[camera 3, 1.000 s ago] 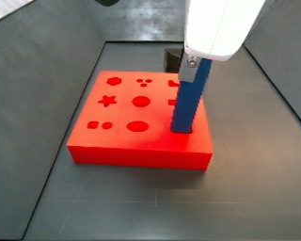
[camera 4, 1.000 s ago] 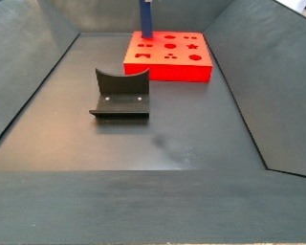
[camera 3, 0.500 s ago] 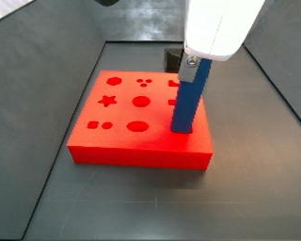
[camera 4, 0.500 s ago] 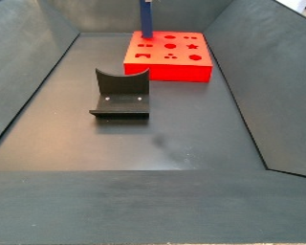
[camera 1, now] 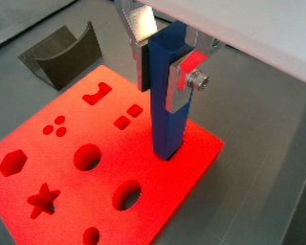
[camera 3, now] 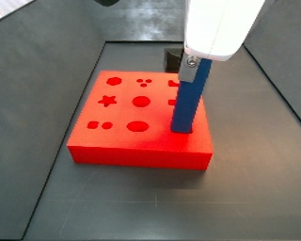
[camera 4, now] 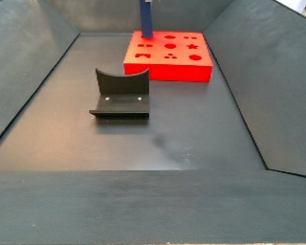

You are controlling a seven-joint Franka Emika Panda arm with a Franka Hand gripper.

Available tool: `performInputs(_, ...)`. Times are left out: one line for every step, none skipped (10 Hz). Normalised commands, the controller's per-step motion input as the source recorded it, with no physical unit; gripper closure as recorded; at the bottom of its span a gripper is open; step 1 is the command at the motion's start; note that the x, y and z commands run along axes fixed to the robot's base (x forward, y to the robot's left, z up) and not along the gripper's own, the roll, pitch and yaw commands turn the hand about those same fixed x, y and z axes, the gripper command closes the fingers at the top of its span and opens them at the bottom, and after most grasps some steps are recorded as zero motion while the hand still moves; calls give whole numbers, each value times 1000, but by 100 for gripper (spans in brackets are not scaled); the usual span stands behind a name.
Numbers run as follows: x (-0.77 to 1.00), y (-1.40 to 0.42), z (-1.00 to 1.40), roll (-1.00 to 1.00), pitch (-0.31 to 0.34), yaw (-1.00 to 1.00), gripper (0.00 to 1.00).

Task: Pick up the rectangle object. Move up. Place the rectangle object on the fixture. Regrasp the rectangle object. Move to above the board. Insert the rectangle object.
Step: Insert the rectangle object.

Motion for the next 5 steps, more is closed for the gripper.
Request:
performInputs(17,0,-329,40,157,-74,100)
performInputs(0,0,-283,0,101,-91,100)
performInputs(17,0,-146,0,37,-46,100)
performInputs(34,0,-66,0,0,0,100)
performInputs(26,0,-123,0,0,97,100)
